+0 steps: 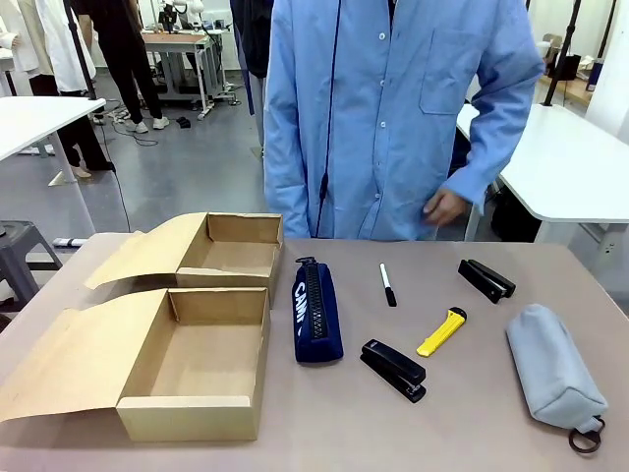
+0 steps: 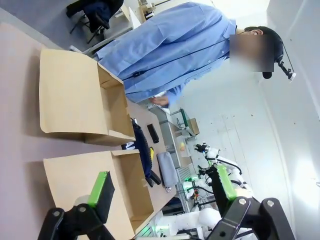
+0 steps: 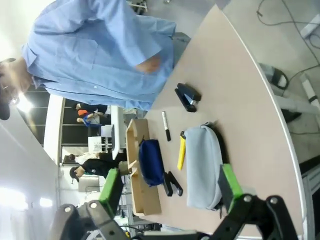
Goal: Place items inside the box.
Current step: Pick up a Pencil pouch or Stapler and place it inside the Mailer Box closest to the robot.
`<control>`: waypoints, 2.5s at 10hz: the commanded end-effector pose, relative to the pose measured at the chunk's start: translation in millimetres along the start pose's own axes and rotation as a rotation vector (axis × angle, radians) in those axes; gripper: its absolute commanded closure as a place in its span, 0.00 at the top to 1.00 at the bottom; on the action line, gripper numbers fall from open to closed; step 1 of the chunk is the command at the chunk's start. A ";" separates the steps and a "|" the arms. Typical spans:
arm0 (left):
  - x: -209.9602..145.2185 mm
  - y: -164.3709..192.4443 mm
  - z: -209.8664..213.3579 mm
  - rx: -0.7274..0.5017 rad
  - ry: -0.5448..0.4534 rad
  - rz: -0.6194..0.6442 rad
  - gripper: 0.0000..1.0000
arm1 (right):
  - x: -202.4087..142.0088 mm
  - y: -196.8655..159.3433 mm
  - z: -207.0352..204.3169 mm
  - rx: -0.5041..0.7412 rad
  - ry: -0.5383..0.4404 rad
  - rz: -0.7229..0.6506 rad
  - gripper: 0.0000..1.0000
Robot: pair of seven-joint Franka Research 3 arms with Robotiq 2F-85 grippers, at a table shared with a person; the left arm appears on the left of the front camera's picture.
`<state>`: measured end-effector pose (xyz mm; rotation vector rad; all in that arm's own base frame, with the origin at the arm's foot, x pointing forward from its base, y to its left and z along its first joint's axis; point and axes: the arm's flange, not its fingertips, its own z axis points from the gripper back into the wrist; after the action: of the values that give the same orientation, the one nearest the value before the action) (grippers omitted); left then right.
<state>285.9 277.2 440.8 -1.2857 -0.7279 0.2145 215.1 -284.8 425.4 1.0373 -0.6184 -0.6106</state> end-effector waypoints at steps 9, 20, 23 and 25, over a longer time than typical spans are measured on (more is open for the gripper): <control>0.3 1.6 -1.7 -0.030 -0.017 -0.024 1.00 | -24.9 22.0 -21.7 -0.158 0.203 0.142 1.00; 0.3 1.6 -1.7 -0.030 -0.017 -0.024 1.00 | -24.8 -3.8 20.1 -0.146 0.114 0.057 1.00; 0.3 1.6 -1.7 -0.030 -0.017 -0.024 1.00 | -24.8 -3.8 20.1 -0.146 0.114 0.057 1.00; 0.3 1.6 -1.7 -0.030 -0.017 -0.024 1.00 | -25.4 -4.6 18.5 -0.162 0.121 0.051 1.00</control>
<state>287.4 276.8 438.3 -1.2919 -0.7318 0.2131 183.9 -279.2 423.6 0.8962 -0.4794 -0.5397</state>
